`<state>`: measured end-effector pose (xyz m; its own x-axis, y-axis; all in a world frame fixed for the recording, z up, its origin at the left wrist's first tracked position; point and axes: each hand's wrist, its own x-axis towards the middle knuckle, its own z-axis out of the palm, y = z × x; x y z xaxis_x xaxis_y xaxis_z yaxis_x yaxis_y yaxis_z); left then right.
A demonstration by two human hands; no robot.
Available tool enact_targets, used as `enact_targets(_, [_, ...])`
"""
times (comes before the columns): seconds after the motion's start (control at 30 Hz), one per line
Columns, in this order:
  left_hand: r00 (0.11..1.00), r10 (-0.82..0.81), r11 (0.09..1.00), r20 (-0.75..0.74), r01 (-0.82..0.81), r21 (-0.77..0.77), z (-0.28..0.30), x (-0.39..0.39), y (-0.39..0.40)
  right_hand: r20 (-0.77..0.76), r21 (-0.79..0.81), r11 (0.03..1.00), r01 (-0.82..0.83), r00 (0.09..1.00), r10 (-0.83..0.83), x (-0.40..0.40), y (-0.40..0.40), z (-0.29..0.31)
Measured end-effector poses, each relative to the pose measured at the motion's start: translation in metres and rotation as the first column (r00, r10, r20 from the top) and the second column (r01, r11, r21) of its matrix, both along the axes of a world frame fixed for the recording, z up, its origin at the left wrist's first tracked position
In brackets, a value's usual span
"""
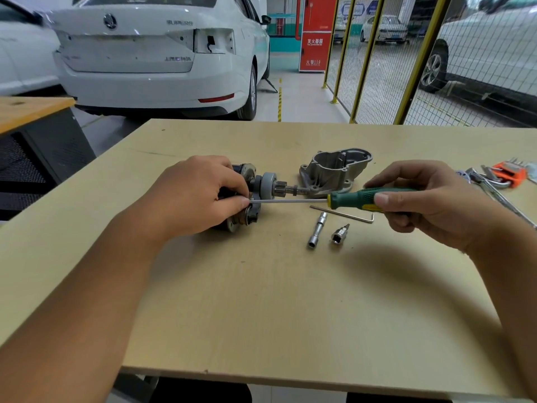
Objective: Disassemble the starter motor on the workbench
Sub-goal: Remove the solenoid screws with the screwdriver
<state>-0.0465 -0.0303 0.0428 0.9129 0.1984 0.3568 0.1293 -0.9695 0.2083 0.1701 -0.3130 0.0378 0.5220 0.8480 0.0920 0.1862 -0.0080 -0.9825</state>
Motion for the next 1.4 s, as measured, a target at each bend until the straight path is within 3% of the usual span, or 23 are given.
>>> enact_targets(0.17, [1.000, -0.009, 0.998, -0.021, 0.008, -0.054, 0.001, 0.000, 0.001, -0.046, -0.007, 1.000, 0.019, 0.999, -0.020, -0.001, 0.003, -0.001])
enact_targets(0.27, [0.994, -0.071, 0.948, -0.084, 0.041, -0.316, 0.006, -0.011, 0.012, -0.074, -0.162, 0.987, 0.007, 0.997, -0.019, -0.005, 0.006, -0.001])
enact_targets(0.3, [0.993, -0.057, 0.940, -0.108, 0.017, -0.340, 0.007, -0.016, 0.019, -0.078, -0.205, 0.979, 0.002, 0.997, -0.018, -0.005, 0.006, -0.002])
enact_targets(0.43, [0.986, 0.070, 0.961, -0.148, -0.107, -0.256, 0.007, -0.020, 0.034, -0.067, -0.292, 0.956, -0.032, 0.998, 0.013, -0.005, 0.006, -0.001])
enact_targets(0.6, [0.989, 0.075, 0.963, -0.124, -0.104, -0.250, 0.006, -0.020, 0.034, -0.050, -0.159, 0.987, -0.006, 0.999, -0.002, -0.004, 0.009, -0.003])
enact_targets(0.77, [0.995, 0.052, 0.955, -0.081, -0.073, -0.286, 0.002, -0.018, 0.035, 0.081, 0.013, 0.998, 0.064, 0.995, -0.065, -0.007, 0.012, -0.004])
enact_targets(1.0, [0.998, 0.028, 0.943, -0.055, -0.044, -0.331, -0.002, -0.016, 0.035, -0.090, -0.189, 0.980, 0.068, 0.992, -0.086, -0.002, 0.009, -0.004])
enact_targets(1.23, [1.000, 0.004, 0.938, -0.012, -0.008, -0.347, -0.006, -0.012, 0.037, -0.185, 0.093, 0.983, 0.156, 0.973, -0.137, 0.008, 0.008, -0.006])
enact_targets(1.33, [1.000, 0.000, 0.943, -0.004, -0.001, -0.334, -0.007, -0.009, 0.035, -0.236, 0.089, 0.986, 0.144, 0.964, -0.120, 0.005, 0.012, -0.008])
enact_targets(1.4, [1.000, -0.016, 0.946, 0.003, 0.016, -0.323, -0.007, -0.009, 0.035, -0.253, -0.002, 0.982, 0.188, 0.950, -0.182, 0.003, 0.014, -0.006])
